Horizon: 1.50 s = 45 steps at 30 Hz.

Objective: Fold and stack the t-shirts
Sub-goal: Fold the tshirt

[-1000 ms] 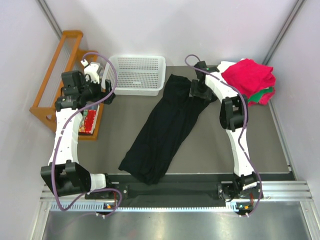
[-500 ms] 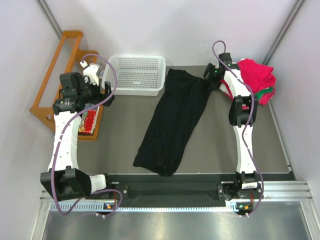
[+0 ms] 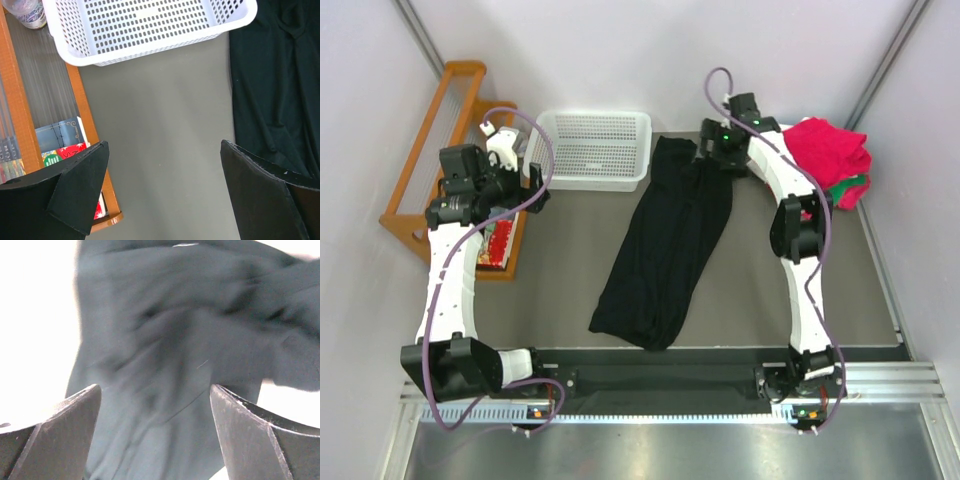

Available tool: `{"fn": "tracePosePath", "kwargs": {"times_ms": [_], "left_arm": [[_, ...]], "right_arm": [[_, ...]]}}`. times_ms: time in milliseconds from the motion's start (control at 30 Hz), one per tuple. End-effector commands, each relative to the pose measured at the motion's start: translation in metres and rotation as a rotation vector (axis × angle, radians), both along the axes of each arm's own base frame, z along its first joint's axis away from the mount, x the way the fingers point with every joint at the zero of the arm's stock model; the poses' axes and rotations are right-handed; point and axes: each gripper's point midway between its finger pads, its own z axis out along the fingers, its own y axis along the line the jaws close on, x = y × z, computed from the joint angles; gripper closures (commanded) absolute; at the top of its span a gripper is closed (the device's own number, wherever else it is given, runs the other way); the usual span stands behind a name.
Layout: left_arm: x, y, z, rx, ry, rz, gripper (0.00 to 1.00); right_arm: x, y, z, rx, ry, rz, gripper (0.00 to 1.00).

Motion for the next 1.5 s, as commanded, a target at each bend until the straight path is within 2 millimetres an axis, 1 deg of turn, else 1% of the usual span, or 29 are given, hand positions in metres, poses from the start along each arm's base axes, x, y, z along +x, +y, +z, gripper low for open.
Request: {"fn": "tracePosePath", "kwargs": {"times_ms": [0,33,67,100,133,167,200,233,267,300,333,367,400,433,467,500,567,667,767,867,933,1033,1133,1267,1433,1467], "left_arm": [[-0.007,-0.005,0.026,-0.012,-0.07,-0.011,0.03],[-0.009,-0.006,0.027,-0.011,-0.075,-0.012,0.03],[-0.011,-0.005,0.025,-0.011,-0.069,-0.01,0.03],[-0.012,-0.006,0.022,-0.013,-0.064,-0.013,0.03],[-0.015,-0.007,0.022,-0.013,-0.063,-0.017,0.03],[-0.017,-0.008,0.017,-0.011,-0.054,-0.022,0.03],[-0.018,-0.008,0.014,-0.013,-0.049,-0.025,0.03],[-0.021,-0.009,0.014,-0.015,-0.052,-0.029,0.03],[-0.023,-0.011,0.009,-0.02,-0.04,-0.032,0.03],[-0.025,-0.011,0.007,-0.023,-0.037,-0.034,0.03],[-0.027,-0.012,0.008,-0.022,-0.044,-0.034,0.03],[-0.029,-0.012,0.006,-0.022,-0.038,-0.035,0.03],[-0.03,-0.012,0.005,-0.022,-0.039,-0.035,0.03],[-0.031,-0.011,0.007,-0.019,-0.045,-0.031,0.03],[-0.031,-0.011,0.005,-0.019,-0.038,-0.032,0.03],[-0.032,-0.012,0.006,-0.02,-0.039,-0.036,0.03],[-0.033,-0.012,0.006,-0.021,-0.04,-0.032,0.03],[-0.035,-0.013,0.006,-0.025,-0.039,-0.035,0.03],[-0.038,-0.013,0.004,-0.023,-0.033,-0.036,0.03],[-0.04,-0.013,0.001,-0.02,-0.03,-0.037,0.03],[-0.041,-0.013,-0.001,-0.021,-0.029,-0.038,0.03],[-0.042,-0.015,-0.001,-0.024,-0.033,-0.039,0.03],[-0.042,-0.014,-0.004,-0.028,-0.028,-0.036,0.03],[-0.042,-0.013,-0.007,-0.022,-0.021,-0.033,0.03],[-0.041,-0.011,-0.012,-0.013,-0.009,-0.03,0.03],[-0.041,-0.011,-0.013,-0.013,-0.008,-0.031,0.03]], "right_arm": [[-0.066,0.055,0.161,-0.152,-0.326,0.126,0.1],[-0.081,0.061,0.167,-0.177,-0.329,0.134,0.1],[-0.114,0.082,0.185,-0.181,-0.351,0.187,0.1],[-0.132,0.081,0.163,-0.238,-0.297,0.188,0.1],[-0.152,0.088,0.155,-0.254,-0.278,0.211,0.12],[-0.186,0.107,0.168,-0.236,-0.311,0.266,0.13],[-0.213,0.103,0.122,-0.3,-0.218,0.299,0.15],[-0.234,0.107,0.108,-0.314,-0.194,0.335,0.18],[-0.268,0.121,0.106,-0.299,-0.201,0.393,0.18],[-0.297,0.113,0.064,-0.36,-0.113,0.442,0.18],[-0.316,0.112,0.05,-0.379,-0.087,0.478,0.19],[-0.345,0.117,0.04,-0.393,-0.058,0.527,0.2],[-0.366,0.105,0.014,-0.443,0.001,0.553,0.21],[-0.379,0.103,0.006,-0.457,0.02,0.572,0.23],[-0.397,0.106,0.002,-0.455,0.028,0.595,0.23],[-0.409,0.099,-0.01,-0.484,0.051,0.605,0.24],[-0.426,0.103,-0.015,-0.481,0.068,0.623,0.24],[-0.442,0.111,-0.019,-0.474,0.084,0.655,0.24],[-0.449,0.116,-0.022,-0.482,0.09,0.668,0.26],[-0.453,0.126,-0.018,-0.469,0.081,0.687,0.27],[-0.453,0.133,-0.015,-0.456,0.07,0.695,0.27],[-0.452,0.137,-0.021,-0.47,0.066,0.705,0.28],[-0.451,0.148,-0.024,-0.446,0.046,0.72,0.28],[-0.452,0.155,-0.034,-0.453,0.047,0.734,0.27],[-0.45,0.168,-0.035,-0.432,0.033,0.747,0.28],[-0.45,0.169,-0.038,-0.44,0.036,0.752,0.28]]}}
